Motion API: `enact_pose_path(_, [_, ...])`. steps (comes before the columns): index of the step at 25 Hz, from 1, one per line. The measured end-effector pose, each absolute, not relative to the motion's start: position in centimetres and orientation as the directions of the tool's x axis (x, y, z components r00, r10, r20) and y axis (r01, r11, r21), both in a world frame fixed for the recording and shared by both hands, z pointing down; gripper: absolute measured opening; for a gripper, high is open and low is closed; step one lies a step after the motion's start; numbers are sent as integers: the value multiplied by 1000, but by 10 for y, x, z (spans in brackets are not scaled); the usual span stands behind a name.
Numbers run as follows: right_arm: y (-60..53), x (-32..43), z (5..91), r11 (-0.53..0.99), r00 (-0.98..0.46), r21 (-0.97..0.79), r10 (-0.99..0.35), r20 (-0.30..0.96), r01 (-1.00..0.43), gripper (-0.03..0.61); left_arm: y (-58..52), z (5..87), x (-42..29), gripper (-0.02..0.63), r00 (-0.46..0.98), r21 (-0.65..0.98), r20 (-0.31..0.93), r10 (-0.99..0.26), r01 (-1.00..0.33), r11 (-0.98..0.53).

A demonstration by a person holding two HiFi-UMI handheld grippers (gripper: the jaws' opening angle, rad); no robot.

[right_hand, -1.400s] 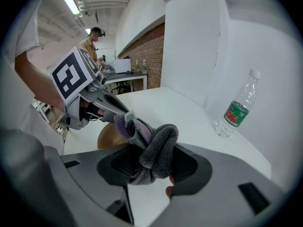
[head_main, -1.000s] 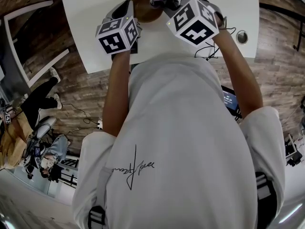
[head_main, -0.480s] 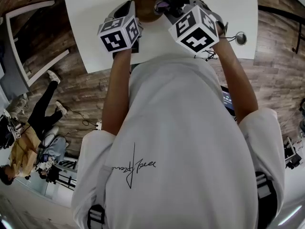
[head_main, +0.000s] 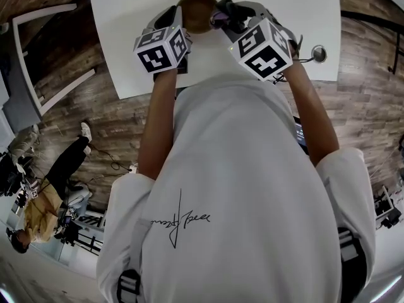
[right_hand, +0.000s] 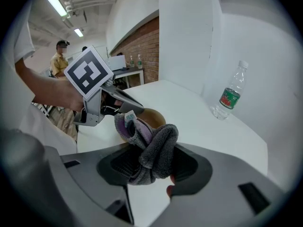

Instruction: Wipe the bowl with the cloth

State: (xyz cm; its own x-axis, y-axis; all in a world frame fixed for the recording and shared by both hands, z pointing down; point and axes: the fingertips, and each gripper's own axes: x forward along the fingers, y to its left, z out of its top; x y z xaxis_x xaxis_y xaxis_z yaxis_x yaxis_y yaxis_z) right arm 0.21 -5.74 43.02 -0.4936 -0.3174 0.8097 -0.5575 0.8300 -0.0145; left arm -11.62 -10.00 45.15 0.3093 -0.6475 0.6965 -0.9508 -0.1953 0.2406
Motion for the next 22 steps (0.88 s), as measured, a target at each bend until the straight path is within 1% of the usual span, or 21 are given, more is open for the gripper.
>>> enact_pose_path(12, [-48, 6, 411, 835, -533, 11, -361, 765, -550, 179, -86, 432, -118, 44, 328, 277, 653, -683, -942, -188])
enact_pose_path(18, [-39, 9, 397, 821, -562, -29, -364, 742, -570, 179, -65, 416, -111, 43, 349, 318, 622, -701, -931, -181])
enact_pose_path(22, [-36, 11, 387, 814, -585, -60, -363, 725, -578, 179, -55, 404, -99, 43, 383, 343, 599, -703, -916, -207])
